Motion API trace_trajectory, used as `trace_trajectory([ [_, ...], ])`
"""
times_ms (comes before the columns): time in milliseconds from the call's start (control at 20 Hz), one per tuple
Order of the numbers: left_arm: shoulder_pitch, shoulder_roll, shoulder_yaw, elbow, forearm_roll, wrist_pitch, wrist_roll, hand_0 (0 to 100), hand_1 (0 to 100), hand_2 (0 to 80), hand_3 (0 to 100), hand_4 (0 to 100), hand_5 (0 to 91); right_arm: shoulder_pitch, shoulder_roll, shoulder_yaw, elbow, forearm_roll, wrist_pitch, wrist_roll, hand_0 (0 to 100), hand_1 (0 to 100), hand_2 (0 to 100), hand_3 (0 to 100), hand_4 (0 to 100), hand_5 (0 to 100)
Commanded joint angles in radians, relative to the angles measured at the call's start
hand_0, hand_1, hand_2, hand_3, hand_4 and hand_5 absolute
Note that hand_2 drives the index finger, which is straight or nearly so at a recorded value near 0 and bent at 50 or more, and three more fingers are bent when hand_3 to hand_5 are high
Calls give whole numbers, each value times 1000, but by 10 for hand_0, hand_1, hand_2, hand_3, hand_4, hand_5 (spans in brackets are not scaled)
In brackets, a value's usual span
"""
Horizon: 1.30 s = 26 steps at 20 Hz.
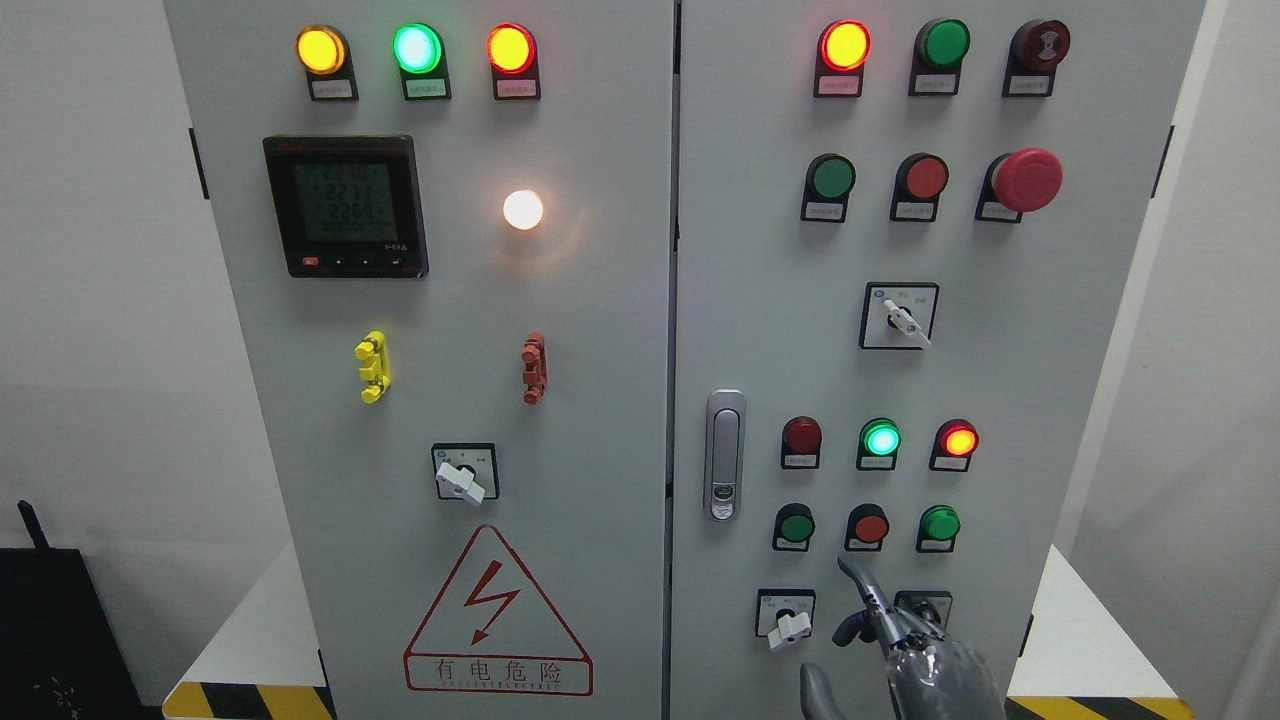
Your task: Press green start button
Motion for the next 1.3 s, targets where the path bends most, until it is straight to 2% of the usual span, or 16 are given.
trace_trajectory([
  [0,0,0,0,0,0,0,0,120,556,0,0,0,0,-30,1,-12,35,27,1,0,555,287,0,583,601,523],
  [1250,0,0,0,0,0,0,0,120,556,0,0,0,0,-101,2,5,146,41,9,10,577,301,0,597,606,523],
])
